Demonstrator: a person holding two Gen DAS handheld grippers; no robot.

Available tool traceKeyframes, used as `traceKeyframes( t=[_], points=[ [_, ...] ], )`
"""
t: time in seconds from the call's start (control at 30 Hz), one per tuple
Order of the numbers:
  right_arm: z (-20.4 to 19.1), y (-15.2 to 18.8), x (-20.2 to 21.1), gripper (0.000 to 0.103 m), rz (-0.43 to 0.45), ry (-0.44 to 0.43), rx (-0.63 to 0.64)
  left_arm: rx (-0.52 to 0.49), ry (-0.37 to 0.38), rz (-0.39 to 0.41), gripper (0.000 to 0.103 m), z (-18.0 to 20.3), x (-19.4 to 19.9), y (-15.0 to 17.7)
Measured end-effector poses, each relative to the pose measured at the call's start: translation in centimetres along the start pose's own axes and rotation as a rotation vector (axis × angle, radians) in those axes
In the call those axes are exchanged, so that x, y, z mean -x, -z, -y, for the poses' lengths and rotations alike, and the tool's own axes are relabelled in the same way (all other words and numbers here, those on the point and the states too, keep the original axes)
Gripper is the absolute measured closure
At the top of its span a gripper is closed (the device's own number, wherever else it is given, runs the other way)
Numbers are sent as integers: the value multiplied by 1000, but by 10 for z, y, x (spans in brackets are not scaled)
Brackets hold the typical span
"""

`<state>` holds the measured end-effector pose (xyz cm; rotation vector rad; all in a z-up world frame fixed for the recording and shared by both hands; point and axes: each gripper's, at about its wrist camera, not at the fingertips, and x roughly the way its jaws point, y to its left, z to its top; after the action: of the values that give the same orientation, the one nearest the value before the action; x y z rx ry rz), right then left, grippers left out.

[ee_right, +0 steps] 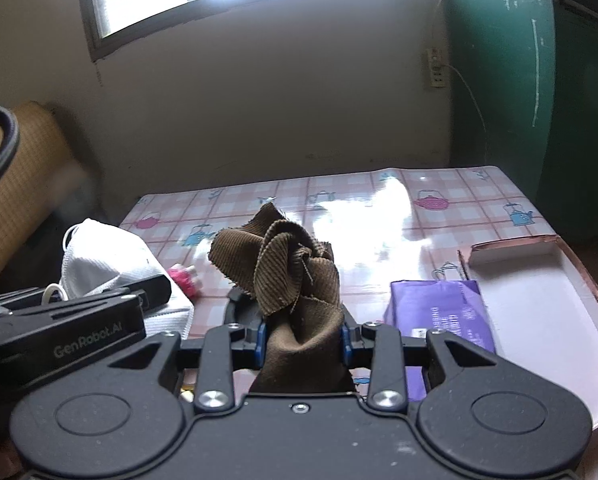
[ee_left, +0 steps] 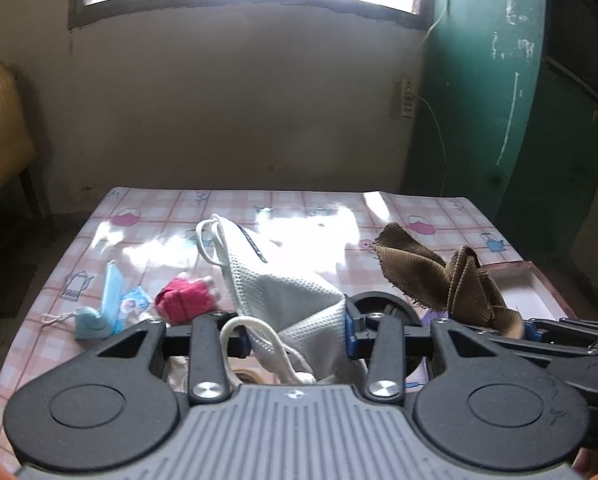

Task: Organize soft objects
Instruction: 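Carry the white mask and brown cloth in both tools toward the cardboard box lid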

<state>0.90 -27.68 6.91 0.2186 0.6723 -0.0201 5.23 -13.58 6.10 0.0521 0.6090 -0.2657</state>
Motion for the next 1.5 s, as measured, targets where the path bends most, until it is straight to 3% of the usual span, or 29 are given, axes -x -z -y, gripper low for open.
traceKeyframes(
  t=[0.8, 1.5],
  points=[
    [58, -10, 7, 62, 13, 76, -64, -100, 83, 1, 61, 60, -14, -3],
    [147, -23, 7, 62, -15, 162, -99, -211, 181, -19, 61, 135, -36, 1]
  ],
)
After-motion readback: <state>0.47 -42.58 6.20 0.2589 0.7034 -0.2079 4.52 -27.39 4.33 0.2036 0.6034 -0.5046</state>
